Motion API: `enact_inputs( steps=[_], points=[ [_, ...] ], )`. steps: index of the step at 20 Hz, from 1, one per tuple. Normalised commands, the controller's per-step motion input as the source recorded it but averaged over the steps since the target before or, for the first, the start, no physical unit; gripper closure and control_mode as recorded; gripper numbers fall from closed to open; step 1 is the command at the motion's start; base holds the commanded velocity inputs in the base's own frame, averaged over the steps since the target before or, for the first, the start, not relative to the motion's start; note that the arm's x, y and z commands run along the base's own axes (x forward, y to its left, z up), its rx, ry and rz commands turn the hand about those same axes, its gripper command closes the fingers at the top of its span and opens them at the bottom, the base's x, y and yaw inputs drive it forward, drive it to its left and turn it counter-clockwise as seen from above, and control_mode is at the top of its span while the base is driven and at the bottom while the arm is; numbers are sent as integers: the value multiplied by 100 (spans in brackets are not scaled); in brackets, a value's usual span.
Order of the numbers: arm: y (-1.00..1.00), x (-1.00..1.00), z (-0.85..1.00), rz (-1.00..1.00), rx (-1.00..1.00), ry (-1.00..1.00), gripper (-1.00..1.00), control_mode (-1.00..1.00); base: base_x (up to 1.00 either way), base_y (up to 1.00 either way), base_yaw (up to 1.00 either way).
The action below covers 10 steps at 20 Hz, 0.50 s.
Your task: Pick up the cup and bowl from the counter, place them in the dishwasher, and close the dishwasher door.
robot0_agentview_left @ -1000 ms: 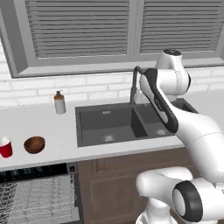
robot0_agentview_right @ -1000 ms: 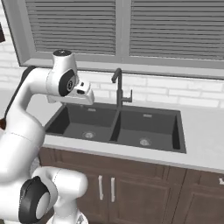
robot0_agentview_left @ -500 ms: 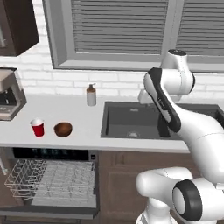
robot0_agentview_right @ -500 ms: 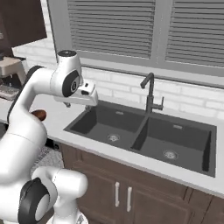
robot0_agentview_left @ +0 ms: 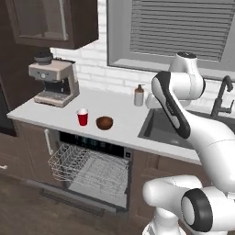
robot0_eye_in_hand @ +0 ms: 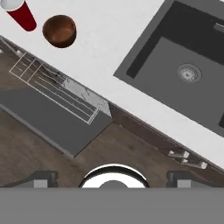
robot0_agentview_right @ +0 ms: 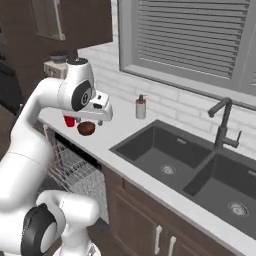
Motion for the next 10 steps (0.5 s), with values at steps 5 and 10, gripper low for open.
enact_inputs(
  steps=[5, 10],
  points=[
    [0, 0, 0, 0, 0, 0, -100, 100, 0, -11, 46],
    [0, 0, 0, 0, 0, 0, -100, 100, 0, -22, 40]
  ],
)
